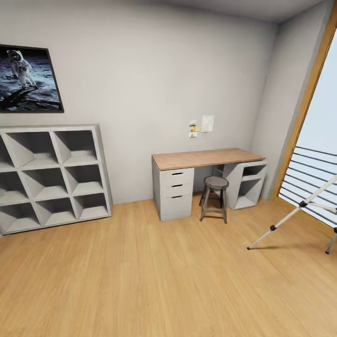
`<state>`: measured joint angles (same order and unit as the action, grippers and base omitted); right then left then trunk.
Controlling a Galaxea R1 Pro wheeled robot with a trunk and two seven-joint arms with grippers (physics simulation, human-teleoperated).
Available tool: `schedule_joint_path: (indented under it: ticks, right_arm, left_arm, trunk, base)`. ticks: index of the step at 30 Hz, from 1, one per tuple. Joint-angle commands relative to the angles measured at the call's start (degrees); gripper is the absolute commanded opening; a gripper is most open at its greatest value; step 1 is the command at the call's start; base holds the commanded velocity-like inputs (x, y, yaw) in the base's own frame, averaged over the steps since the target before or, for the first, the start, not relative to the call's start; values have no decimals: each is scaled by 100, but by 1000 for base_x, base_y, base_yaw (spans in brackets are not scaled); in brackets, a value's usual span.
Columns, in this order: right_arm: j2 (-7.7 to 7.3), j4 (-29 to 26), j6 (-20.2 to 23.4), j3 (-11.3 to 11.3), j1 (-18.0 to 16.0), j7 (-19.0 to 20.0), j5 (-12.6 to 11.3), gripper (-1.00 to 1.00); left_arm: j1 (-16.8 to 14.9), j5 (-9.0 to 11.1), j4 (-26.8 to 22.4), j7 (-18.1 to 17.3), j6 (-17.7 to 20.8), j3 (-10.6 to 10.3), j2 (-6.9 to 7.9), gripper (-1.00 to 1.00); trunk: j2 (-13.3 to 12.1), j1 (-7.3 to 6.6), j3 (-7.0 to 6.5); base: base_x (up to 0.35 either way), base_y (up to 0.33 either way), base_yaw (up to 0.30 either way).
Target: Attach the digital camera to the camera tripod in the bedroom.
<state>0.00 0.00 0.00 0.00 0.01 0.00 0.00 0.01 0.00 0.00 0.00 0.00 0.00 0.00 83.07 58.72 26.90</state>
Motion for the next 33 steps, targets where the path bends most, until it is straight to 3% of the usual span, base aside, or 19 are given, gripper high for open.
schedule_joint_path:
  ticks: [1, 13, 26, 33]
  right_arm:
    - [-32, 3, -33, 13, -10, -9, 21, 100]
    - [-53, 0, -10, 21, -10, -9, 45, 100]
    - [-35, 0, -9, 35, -10, -9, 53, 100]
    - [-35, 0, -9, 35, -10, -12, 53, 100]
  left_arm:
    - [2, 33, -33, -8, -33, 33, -33, 100]
    - [7, 93, -415, -9, -272, 66, -36, 100]
    - [8, 103, -454, -9, -396, 71, -35, 100]
    - [7, 105, -440, -9, -390, 63, -35, 100]
  trunk:
    - [1, 0, 3]
    - [1, 0, 3]
    - [1, 0, 3]
    - [1, 0, 3]
  base:
    - [0, 0, 0]
    - [0, 0, 0]
    - [5, 0, 0]
    - [245, 0, 0]
